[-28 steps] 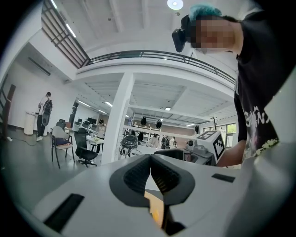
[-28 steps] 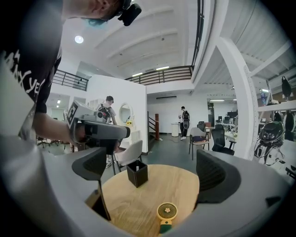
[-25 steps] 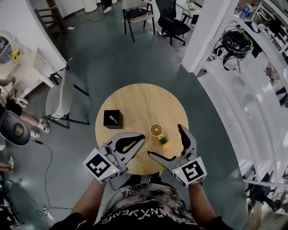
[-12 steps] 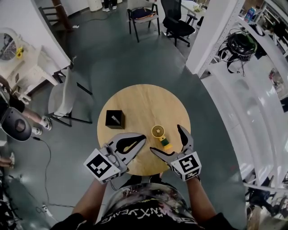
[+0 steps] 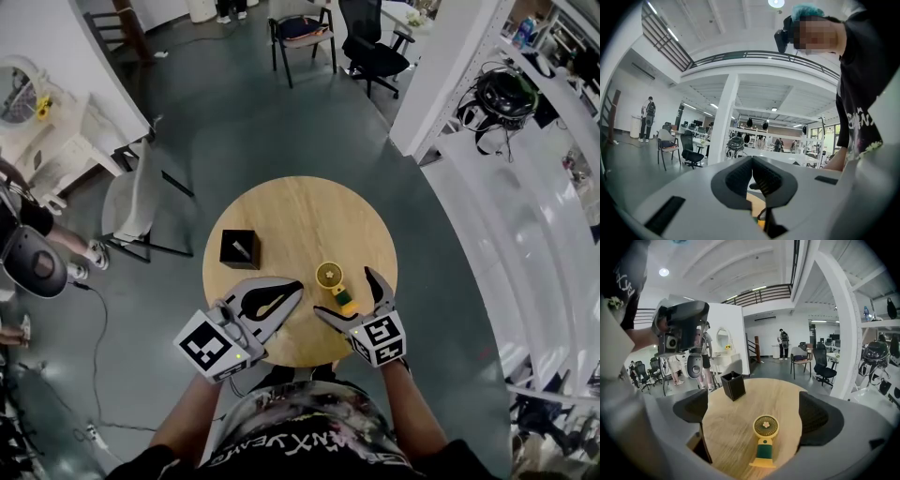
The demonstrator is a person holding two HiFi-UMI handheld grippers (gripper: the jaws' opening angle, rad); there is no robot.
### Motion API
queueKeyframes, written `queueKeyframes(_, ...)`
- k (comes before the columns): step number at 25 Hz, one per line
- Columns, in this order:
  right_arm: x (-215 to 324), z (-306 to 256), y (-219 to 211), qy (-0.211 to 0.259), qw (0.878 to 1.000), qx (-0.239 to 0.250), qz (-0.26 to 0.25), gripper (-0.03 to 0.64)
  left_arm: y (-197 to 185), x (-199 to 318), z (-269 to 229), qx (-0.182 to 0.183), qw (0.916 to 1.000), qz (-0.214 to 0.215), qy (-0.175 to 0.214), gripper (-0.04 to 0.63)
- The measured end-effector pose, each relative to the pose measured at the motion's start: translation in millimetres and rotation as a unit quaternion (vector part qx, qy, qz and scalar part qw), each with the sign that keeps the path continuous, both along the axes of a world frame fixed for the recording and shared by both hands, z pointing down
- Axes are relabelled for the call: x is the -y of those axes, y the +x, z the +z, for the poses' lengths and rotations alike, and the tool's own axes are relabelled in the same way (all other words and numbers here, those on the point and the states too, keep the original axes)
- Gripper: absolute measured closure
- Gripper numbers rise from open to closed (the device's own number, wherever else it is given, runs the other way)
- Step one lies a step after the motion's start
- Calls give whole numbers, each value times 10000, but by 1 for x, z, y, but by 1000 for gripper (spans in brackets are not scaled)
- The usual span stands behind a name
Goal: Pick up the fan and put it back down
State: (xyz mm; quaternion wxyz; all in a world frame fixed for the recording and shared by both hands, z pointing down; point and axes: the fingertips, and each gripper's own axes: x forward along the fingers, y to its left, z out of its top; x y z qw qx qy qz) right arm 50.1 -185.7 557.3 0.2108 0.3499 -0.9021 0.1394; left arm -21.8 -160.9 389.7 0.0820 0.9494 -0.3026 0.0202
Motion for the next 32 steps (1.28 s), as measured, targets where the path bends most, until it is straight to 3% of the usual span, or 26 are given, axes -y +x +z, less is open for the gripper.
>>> queueKeyframes(13,14,98,-1,-722,9958,-561,68,31,0,-3,3,31,10000,3,-26,577)
queueKeyframes(32,7,164,7,-1392,9850,-1014,93,31,-12,-9,3,69,9999,-99,-58,577)
